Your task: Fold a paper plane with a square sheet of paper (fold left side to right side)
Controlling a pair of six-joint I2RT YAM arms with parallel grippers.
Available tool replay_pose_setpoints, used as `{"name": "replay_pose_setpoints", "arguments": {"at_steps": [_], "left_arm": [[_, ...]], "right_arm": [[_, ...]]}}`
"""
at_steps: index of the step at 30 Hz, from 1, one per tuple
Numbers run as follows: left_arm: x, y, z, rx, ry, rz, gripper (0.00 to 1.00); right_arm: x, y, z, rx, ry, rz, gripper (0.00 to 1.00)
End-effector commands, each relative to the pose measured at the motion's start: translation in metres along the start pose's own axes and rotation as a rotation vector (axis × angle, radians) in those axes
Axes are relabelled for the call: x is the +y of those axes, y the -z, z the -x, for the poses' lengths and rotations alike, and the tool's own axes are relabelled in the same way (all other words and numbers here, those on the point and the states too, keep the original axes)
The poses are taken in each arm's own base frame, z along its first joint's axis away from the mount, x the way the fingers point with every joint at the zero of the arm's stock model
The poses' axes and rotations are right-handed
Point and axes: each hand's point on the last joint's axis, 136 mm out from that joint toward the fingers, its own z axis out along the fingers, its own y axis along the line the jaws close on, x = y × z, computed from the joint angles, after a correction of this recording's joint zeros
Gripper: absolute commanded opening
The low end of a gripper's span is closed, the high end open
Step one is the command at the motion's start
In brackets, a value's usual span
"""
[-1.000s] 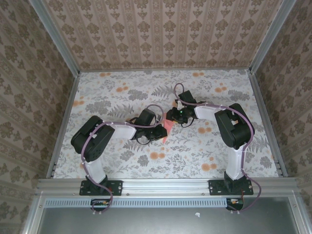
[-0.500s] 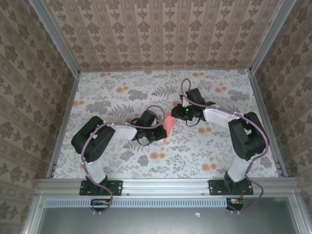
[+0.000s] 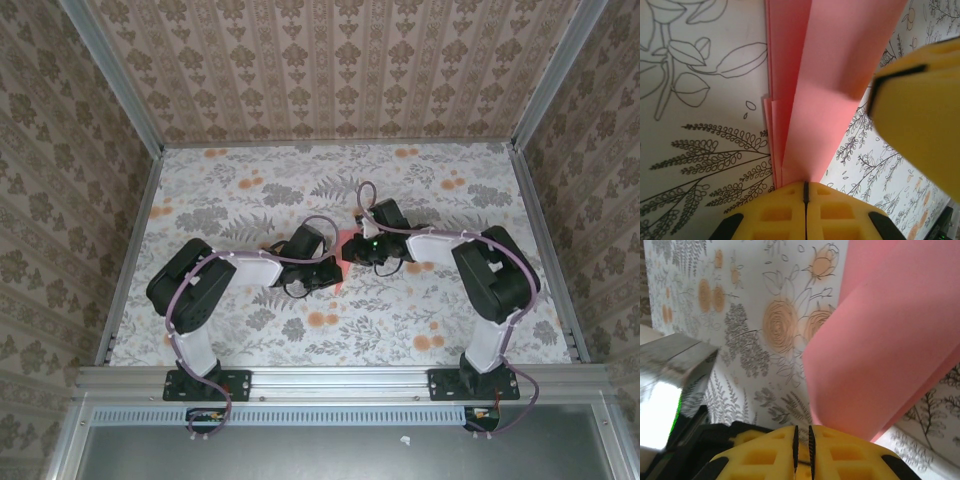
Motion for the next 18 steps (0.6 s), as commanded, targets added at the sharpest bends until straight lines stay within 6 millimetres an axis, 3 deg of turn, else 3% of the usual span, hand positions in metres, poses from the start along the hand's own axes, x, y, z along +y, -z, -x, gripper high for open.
{"name": "replay_pose_setpoints", "arguments": {"at_steps": [1,18], "left_arm": [[0.041,-0.004,-0.030,0.091,0.040,0.156,0.06],[0.044,-0.003,-0.031,0.095,0.038,0.168,0.05]], "right_arm": [[0.005,-0.008,0.009,-0.005,0.030,0.028,0.16],[-0.019,-0.028,0.018,-0.004,0.041,-0.042,0.15]]}}
